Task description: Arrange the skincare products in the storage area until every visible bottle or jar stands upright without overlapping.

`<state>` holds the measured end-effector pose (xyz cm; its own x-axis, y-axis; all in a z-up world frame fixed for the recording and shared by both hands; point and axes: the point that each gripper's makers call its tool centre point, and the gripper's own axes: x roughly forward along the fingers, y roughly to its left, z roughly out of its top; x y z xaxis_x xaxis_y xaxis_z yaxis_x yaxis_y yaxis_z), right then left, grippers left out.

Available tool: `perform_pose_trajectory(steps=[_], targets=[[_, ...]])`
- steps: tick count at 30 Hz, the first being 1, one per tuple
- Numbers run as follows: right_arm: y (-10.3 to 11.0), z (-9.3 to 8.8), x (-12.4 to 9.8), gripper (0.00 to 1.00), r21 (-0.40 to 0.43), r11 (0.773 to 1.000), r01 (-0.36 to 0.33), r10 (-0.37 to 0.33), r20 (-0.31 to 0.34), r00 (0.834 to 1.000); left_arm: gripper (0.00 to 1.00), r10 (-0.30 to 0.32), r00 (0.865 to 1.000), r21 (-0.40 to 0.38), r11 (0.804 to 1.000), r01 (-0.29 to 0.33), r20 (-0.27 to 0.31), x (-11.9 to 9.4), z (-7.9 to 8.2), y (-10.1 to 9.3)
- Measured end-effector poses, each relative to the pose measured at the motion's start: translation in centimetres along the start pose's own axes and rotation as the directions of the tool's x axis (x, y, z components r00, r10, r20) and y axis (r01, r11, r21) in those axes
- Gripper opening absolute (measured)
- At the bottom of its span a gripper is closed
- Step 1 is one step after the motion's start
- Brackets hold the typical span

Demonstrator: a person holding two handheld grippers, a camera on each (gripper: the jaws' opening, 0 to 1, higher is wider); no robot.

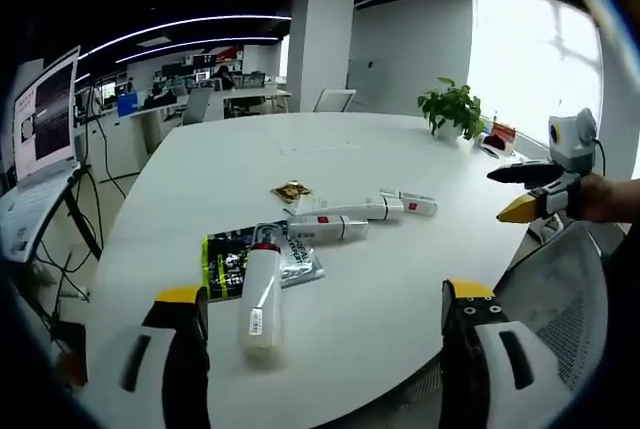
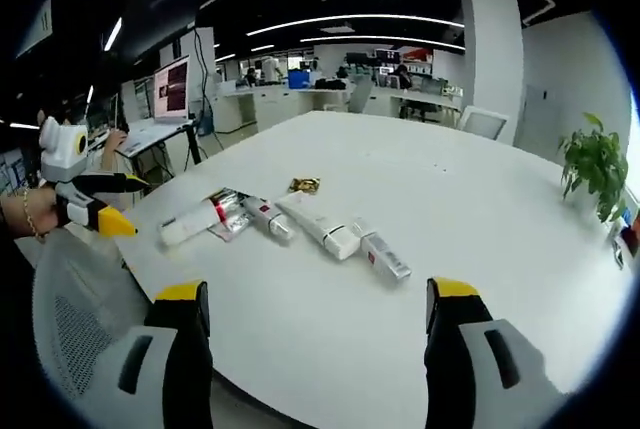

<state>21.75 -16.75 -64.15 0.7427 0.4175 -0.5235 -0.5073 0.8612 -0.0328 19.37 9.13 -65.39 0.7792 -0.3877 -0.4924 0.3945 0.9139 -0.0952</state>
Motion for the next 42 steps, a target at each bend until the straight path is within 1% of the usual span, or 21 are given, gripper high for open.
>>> perform_pose_trajectory(steps=[1,5,8,10,11,14,19,21,24,27,29,31,34,38,42], targets=[[-0.1,0.1,0.1,0.84,-0.003,1.0,0.0,0.0,-0.002,1.0,0.91,0.0,1.0,-0.003,1.0,0.0,0.005,0.0,0.1,0.0],[-0.4,0.9,0.9,0.82,-0.023,1.0,-0.018,0.017,-0.012,1.0,0.91,0.002,1.0,-0.003,1.0,-0.002,0.011,-0.1,0.2,0.1],[-0.4,1.2,1.5,0.75,-0.012,0.999,-0.05,0.05,-0.045,0.998,0.91,-0.005,1.0,0.0,1.0,0.005,0.007,-0.1,0.1,-0.1],[-0.7,1.5,2.1,0.71,-0.018,0.998,-0.058,0.057,-0.051,0.997,0.9,-0.009,1.0,0.002,1.0,0.009,-0.011,0.0,-0.3,-0.2],[-0.9,1.7,2.5,0.7,-0.025,0.998,-0.062,0.061,-0.052,0.997,0.9,-0.008,1.0,0.006,1.0,0.008,-0.012,0.0,-0.3,-0.2],[-0.8,2.1,3.2,0.7,-0.041,0.996,-0.077,0.074,-0.062,0.995,0.91,-0.017,1.0,-0.004,1.0,0.017,-0.004,0.0,-0.1,-0.3],[-0.9,3.0,4.9,0.69,-0.094,0.99,-0.104,0.096,-0.087,0.992,0.9,-0.028,1.0,-0.016,0.999,0.028,-0.012,0.0,-0.3,-0.5],[-0.7,3.3,5.8,0.69,-0.114,0.986,-0.118,0.107,-0.1,0.989,0.9,-0.03,1.0,-0.018,0.999,0.03,-0.008,0.0,-0.2,-0.5],[-0.6,3.1,6.9,0.68,-0.122,0.983,-0.139,0.124,-0.121,0.985,0.9,-0.03,1.0,-0.022,0.999,0.03,-0.008,0.0,-0.3,-0.3],[0.0,2.6,8.1,0.68,-0.152,0.975,-0.161,0.136,-0.164,0.977,0.9,-0.025,1.0,-0.03,0.999,0.024,-0.002,0.0,-0.3,-0.1],[-0.3,2.3,8.9,0.68,-0.154,0.973,-0.171,0.142,-0.179,0.973,0.9,-0.02,1.0,-0.035,0.999,0.02,0.0,0.0,-0.2,0.0],[-0.2,2.5,9.3,0.67,-0.163,0.97,-0.18,0.149,-0.189,0.971,0.9,-0.016,1.0,-0.04,0.999,0.016,0.002,0.0,-0.2,0.0],[-0.6,2.7,10.7,0.66,-0.178,0.965,-0.191,0.154,-0.203,0.967,0.9,-0.012,1.0,-0.041,0.999,0.012,0.0,0.0,-0.3,0.1],[-0.6,3.4,12.0,0.65,-0.195,0.96,-0.202,0.16,-0.212,0.964,0.9,-0.007,1.0,-0.036,0.999,0.007,-0.001,0.0,-0.3,0.1],[-0.4,3.6,14.0,0.64,-0.203,0.954,-0.221,0.173,-0.229,0.958,0.9,-0.005,1.0,-0.038,0.999,0.004,-0.003,0.0,-0.3,0.2]])
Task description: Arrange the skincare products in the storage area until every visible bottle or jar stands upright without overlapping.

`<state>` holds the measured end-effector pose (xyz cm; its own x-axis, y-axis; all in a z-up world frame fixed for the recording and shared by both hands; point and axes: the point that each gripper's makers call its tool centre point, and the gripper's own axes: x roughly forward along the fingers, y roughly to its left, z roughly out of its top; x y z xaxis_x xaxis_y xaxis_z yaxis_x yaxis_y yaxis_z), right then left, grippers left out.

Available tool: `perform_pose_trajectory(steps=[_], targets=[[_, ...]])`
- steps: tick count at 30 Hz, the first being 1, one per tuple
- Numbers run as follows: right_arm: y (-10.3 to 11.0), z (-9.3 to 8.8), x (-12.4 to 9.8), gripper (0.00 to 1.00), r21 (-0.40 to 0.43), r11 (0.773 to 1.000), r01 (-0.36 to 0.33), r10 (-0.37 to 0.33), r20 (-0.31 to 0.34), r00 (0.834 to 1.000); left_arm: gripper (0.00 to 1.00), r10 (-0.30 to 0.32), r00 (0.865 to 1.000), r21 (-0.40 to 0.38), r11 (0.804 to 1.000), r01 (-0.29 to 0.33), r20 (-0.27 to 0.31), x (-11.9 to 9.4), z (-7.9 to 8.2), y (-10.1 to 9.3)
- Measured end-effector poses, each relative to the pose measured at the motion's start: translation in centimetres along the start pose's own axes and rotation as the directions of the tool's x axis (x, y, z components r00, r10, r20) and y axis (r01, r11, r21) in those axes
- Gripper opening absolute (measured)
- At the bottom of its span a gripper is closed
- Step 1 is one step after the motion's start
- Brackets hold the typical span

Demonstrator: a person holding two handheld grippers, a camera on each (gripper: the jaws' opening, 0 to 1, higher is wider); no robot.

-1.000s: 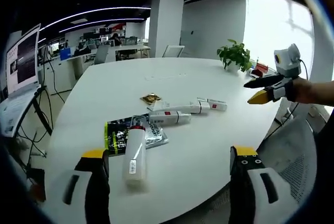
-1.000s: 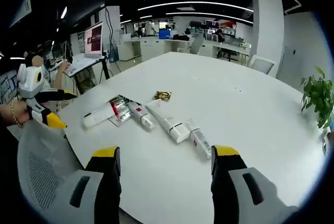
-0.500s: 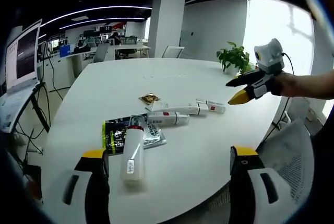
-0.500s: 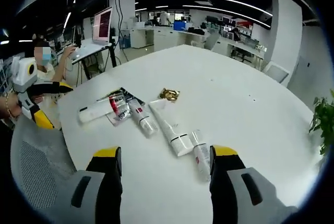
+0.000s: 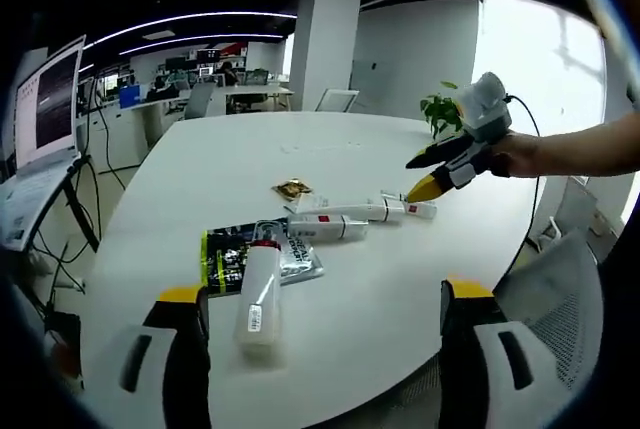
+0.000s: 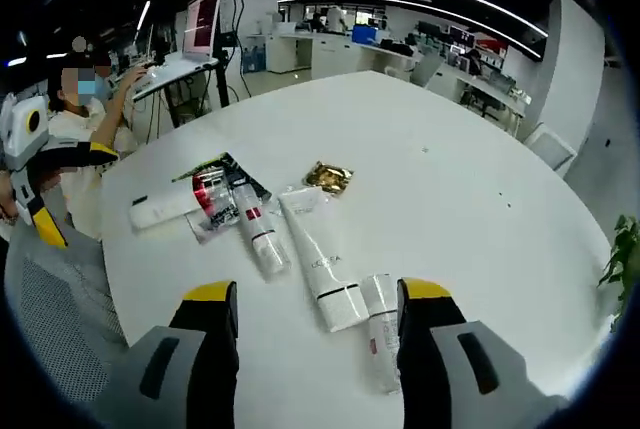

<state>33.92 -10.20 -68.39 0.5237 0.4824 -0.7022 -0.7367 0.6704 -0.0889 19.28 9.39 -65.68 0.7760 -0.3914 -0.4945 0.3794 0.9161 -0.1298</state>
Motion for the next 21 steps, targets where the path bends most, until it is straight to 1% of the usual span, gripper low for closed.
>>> perform_pose_trajectory(steps=[8,13,21], targets=[[-0.1,1.2,3.3,0.61,-0.03,0.999,-0.032,0.031,-0.029,0.999,0.89,0.006,1.0,-0.003,1.0,-0.006,-0.008,0.0,-0.2,0.1],[0.1,2.1,5.2,0.6,-0.025,0.999,-0.042,0.041,-0.036,0.998,0.89,0.0,1.0,0.001,1.0,0.0,-0.017,0.1,-0.3,0.0],[0.4,2.7,7.5,0.56,-0.043,0.998,-0.051,0.048,-0.057,0.997,0.89,0.003,1.0,-0.001,1.0,-0.004,-0.021,0.1,-0.4,0.1]])
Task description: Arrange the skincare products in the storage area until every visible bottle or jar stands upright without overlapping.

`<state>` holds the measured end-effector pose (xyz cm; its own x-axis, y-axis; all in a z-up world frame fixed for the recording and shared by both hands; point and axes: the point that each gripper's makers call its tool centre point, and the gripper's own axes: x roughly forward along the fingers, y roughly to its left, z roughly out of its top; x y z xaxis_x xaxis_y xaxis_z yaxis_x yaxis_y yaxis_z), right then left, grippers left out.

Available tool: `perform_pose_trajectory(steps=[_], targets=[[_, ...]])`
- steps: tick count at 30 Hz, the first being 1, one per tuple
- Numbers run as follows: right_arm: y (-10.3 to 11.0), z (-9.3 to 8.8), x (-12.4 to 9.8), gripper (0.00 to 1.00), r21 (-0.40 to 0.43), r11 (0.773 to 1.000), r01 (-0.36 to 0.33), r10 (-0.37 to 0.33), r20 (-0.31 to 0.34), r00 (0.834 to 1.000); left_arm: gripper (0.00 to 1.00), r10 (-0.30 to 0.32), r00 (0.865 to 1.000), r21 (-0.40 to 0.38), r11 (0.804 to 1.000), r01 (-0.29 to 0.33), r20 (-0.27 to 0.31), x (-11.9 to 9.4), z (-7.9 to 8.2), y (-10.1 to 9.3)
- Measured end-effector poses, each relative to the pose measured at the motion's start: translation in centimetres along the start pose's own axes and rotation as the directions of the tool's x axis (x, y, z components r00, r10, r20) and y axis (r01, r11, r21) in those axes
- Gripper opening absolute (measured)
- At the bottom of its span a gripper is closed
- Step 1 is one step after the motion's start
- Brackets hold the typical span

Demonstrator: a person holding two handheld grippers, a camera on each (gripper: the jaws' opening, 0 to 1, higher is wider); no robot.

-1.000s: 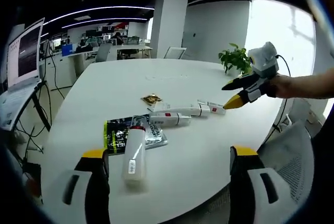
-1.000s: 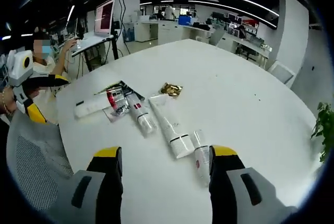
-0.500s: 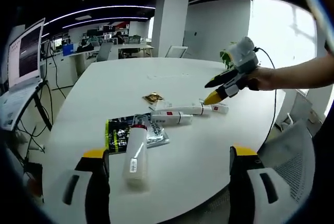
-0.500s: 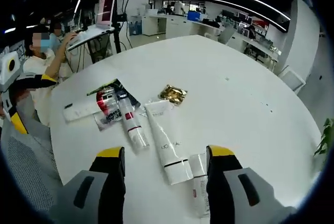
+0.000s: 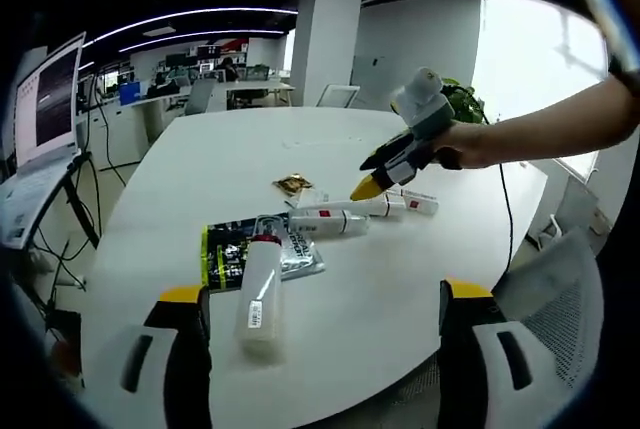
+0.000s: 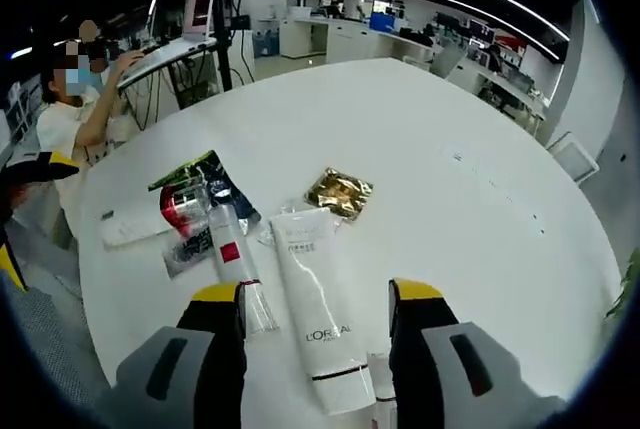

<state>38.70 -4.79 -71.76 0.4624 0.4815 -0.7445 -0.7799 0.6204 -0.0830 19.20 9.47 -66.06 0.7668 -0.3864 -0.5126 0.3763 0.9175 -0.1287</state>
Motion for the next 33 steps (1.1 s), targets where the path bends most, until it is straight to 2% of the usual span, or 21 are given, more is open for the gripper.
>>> perform_pose_trajectory(steps=[3,14,20,26,29,33], targets=[[0.0,0.0,1.2,0.55,-0.04,0.999,-0.008,0.007,-0.02,1.0,0.89,0.003,1.0,-0.003,1.0,-0.003,0.0,0.0,0.0,0.1],[-0.2,-0.6,4.0,0.51,-0.038,0.999,-0.027,0.024,-0.053,0.998,0.88,0.018,1.0,-0.031,0.999,-0.018,0.009,-0.1,0.1,0.5],[0.1,-1.6,4.6,0.48,-0.045,0.998,-0.047,0.044,-0.082,0.996,0.88,0.024,1.0,-0.047,0.999,-0.023,0.012,-0.1,0.1,0.6],[0.2,-1.7,4.8,0.43,-0.061,0.996,-0.06,0.054,-0.085,0.995,0.88,0.028,1.0,-0.053,0.998,-0.027,0.006,-0.2,0.0,0.6],[0.2,-2.1,5.0,0.35,-0.085,0.994,-0.063,0.054,-0.096,0.994,0.87,0.028,1.0,-0.062,0.998,-0.028,0.002,-0.2,-0.1,0.7],[0.3,-1.9,4.9,0.34,-0.087,0.994,-0.069,0.061,-0.087,0.994,0.88,0.03,1.0,-0.074,0.997,-0.029,0.005,-0.2,0.0,0.8]])
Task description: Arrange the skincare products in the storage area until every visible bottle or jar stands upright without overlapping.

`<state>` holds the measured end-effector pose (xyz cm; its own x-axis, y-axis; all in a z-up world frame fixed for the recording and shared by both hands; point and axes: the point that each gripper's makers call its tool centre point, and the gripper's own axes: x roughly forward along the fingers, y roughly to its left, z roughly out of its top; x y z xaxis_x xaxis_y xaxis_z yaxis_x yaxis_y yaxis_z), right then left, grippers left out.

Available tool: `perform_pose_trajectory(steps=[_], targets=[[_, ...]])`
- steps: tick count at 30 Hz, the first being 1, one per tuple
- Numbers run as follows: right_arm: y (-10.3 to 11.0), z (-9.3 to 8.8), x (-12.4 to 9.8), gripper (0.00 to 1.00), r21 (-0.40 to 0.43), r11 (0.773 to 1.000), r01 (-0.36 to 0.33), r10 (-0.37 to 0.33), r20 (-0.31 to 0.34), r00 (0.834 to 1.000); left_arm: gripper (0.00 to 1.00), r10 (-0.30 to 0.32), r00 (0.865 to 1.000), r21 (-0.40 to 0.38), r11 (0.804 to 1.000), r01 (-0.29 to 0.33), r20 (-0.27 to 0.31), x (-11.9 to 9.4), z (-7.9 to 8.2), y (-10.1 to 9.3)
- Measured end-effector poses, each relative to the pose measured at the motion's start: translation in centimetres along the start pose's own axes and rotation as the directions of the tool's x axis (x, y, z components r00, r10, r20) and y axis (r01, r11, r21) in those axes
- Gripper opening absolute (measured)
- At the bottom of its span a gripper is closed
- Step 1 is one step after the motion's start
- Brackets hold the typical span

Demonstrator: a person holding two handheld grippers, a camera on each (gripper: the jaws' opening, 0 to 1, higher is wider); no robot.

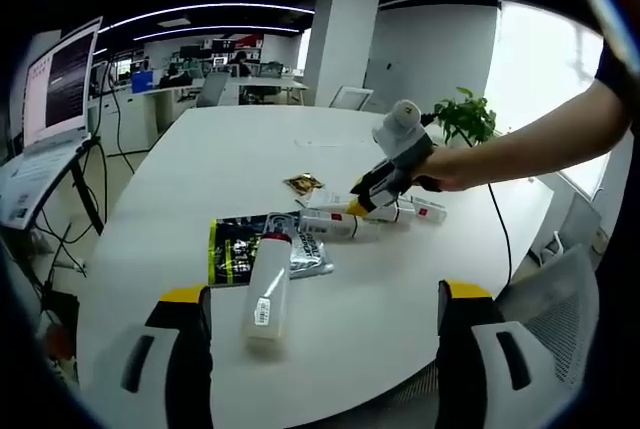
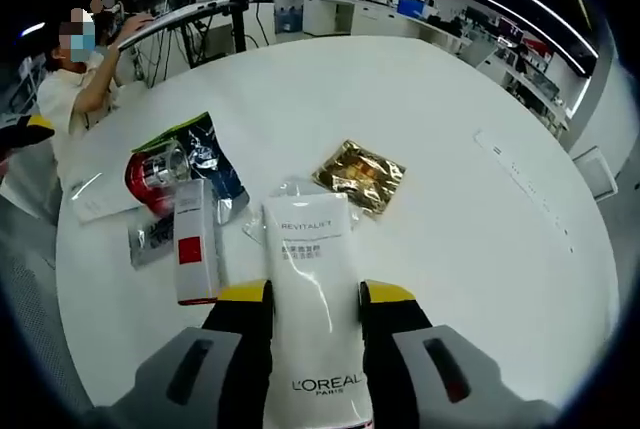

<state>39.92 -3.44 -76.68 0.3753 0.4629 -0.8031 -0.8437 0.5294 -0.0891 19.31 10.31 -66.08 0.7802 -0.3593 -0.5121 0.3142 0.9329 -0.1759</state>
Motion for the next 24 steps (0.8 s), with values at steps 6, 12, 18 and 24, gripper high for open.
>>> perform_pose_trajectory(steps=[6,12,18,24], targets=[[-0.1,0.1,0.1,0.34,0.006,1.0,-0.009,0.009,0.029,1.0,0.88,0.009,1.0,-0.004,1.0,-0.009,-0.006,0.0,-0.1,0.2],[0.0,0.3,0.1,0.32,-0.013,1.0,-0.023,0.023,0.051,0.998,0.87,0.015,1.0,-0.024,1.0,-0.015,-0.008,0.0,-0.1,0.6],[0.1,0.5,0.0,0.31,-0.041,0.999,-0.01,0.012,0.064,0.998,0.87,0.023,1.0,-0.018,1.0,-0.023,-0.012,0.0,-0.1,0.7],[-0.2,1.0,-1.1,0.31,-0.016,1.0,0.011,-0.009,0.119,0.993,0.87,0.024,1.0,-0.016,1.0,-0.024,-0.012,0.0,0.0,0.7]])
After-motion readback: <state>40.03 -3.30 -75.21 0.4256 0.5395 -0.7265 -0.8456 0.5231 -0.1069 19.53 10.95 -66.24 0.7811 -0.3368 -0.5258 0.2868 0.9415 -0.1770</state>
